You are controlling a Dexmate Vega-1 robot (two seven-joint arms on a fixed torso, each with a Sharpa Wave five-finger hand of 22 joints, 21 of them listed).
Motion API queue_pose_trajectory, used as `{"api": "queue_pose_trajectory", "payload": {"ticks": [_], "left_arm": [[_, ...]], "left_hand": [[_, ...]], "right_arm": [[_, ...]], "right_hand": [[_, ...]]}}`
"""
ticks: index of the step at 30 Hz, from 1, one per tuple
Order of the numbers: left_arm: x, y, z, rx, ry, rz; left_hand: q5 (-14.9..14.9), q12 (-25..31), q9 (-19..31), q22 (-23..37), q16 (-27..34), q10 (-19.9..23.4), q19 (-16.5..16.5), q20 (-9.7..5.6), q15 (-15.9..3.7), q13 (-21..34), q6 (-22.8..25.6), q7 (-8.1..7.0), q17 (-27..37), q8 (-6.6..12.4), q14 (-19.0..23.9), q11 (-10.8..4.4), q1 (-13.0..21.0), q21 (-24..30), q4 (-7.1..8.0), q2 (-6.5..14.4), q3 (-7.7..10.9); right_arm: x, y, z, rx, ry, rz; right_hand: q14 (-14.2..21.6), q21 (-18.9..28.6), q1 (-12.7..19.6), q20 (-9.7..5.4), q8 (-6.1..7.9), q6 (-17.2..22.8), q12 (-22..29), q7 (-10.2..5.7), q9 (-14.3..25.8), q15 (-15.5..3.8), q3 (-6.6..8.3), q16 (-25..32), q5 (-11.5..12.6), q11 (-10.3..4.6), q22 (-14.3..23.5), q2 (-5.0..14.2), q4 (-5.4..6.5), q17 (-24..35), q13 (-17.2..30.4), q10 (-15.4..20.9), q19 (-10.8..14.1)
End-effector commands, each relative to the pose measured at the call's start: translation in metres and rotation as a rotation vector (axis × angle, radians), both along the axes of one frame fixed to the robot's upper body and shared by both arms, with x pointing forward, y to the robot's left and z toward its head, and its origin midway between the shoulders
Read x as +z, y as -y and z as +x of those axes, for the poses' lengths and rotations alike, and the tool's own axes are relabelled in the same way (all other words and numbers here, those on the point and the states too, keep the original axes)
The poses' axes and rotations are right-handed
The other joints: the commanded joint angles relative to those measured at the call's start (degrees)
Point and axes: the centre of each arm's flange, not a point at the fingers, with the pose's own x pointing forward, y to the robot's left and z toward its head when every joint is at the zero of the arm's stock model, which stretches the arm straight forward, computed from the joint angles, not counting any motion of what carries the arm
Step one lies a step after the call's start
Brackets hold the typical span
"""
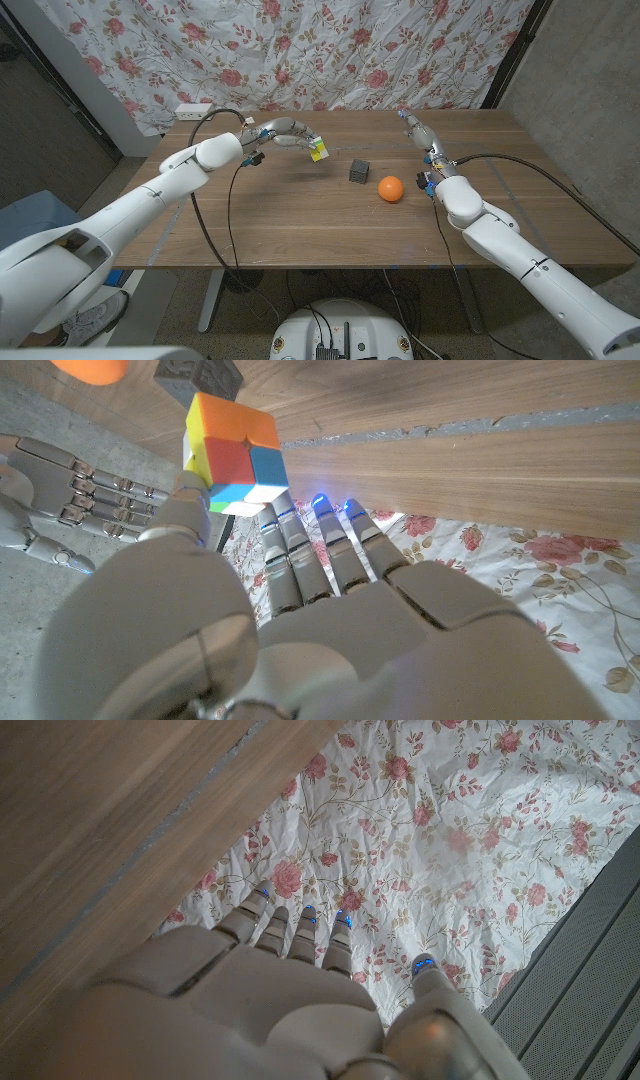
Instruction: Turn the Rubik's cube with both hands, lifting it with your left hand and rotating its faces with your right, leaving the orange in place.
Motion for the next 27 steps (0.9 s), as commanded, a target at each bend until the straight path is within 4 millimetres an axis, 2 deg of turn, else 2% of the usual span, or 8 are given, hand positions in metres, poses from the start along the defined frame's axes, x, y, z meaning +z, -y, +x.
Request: {"api": "queue_pose_trajectory", "payload": {"ticks": [1, 4, 7, 12, 16, 27], "left_arm": [[-0.002, 0.001, -0.002, 0.027, 0.044, 0.12], [-0.003, 0.0, 0.0, 0.029, 0.045, 0.122], [-0.002, 0.001, 0.0, 0.039, 0.066, 0.167], [0.0, 0.003, 0.003, 0.034, 0.069, 0.205], [0.001, 0.005, 0.004, 0.044, 0.083, 0.263], [-0.005, 0.004, 0.009, 0.074, 0.082, 0.342]], "left_hand": [[0.45, 0.06, 0.07, 0.3, -0.22, 0.62, -0.29, 0.12, -6.45, 0.16, -0.14, 0.13, 0.03, -0.06, 0.01, -0.92, -0.15, 0.1, 0.19, 0.43, 0.33], [0.45, 0.06, 0.07, 0.3, -0.24, 0.63, -0.3, 0.08, -6.47, 0.16, -0.12, 0.09, 0.01, -0.06, 0.05, -0.94, -0.2, 0.1, 0.17, 0.43, 0.38], [0.46, 0.07, 0.07, 0.3, -0.26, 0.67, -0.29, 0.04, -6.46, 0.15, -0.15, -0.01, -0.01, -0.08, 0.07, -1.03, -0.28, 0.11, 0.17, 0.43, 0.43], [0.46, 0.0, 0.06, 0.3, -0.31, 0.55, -0.3, 0.03, -6.55, 0.13, -0.19, -0.14, -0.03, -0.11, 0.03, -1.28, -0.38, 0.11, 0.16, 0.41, 0.48], [0.46, -0.3, 0.05, 0.3, -0.51, -0.13, -0.41, -0.01, -6.34, 0.13, -0.79, -0.84, -0.03, -0.37, -0.4, -1.72, -0.69, 0.08, 0.21, 0.44, 0.61], [0.41, -0.46, 0.03, 0.29, -0.59, -0.52, -0.62, -0.03, -6.49, 0.16, -1.02, -1.17, -0.02, -0.46, -0.66, -1.97, -1.38, 0.03, 0.32, 0.21, 0.56]], "right_arm": [[-0.008, 0.017, 0.012, 0.044, -0.037, 0.067], [-0.01, 0.021, 0.014, 0.057, -0.037, 0.095], [-0.012, 0.025, 0.016, 0.069, -0.034, 0.129], [-0.017, 0.029, 0.02, 0.1, -0.036, 0.19], [-0.023, 0.031, 0.023, 0.126, -0.033, 0.248], [-0.028, 0.03, 0.023, 0.132, -0.054, 0.286]], "right_hand": [[-0.52, -0.04, -0.19, -0.25, 0.08, -1.42, -0.19, 0.75, 0.14, 0.1, 0.13, -0.32, -0.08, -0.12, 0.19, 0.75, 0.5, -0.02, 0.1, -0.1, 0.0], [-0.48, -0.04, -0.12, -0.38, -0.01, -2.52, -0.21, 1.85, 0.12, 0.0, 0.08, -0.36, -0.09, -0.24, 0.18, 0.64, 0.52, -0.13, 0.07, -0.09, -0.04], [-0.4, -0.04, -0.05, -0.45, 0.08, -2.69, -0.17, 2.18, 0.11, 0.0, 0.09, -0.36, -0.09, -0.31, 0.18, 0.61, 0.51, -0.19, 0.06, 0.04, -0.06], [-0.29, 0.01, -0.06, -0.61, 0.21, -2.79, -0.11, 2.26, 0.11, -0.06, 0.05, -0.35, -0.1, -0.24, 0.18, 0.54, 0.54, -0.24, 0.05, 0.27, 0.05], [-0.11, 0.02, -0.12, -0.67, 0.31, -2.81, -0.09, 2.29, 0.1, -0.05, -0.01, -0.28, -0.11, -0.1, 0.18, 0.51, 0.61, -0.26, 0.05, 0.36, 0.08], [0.05, 0.05, -0.26, -0.76, 0.81, -2.03, 0.0, 1.63, 0.09, -0.08, -0.12, -0.24, -0.12, 0.03, 0.18, 0.55, 0.88, -0.31, 0.04, 0.78, 0.14]]}}
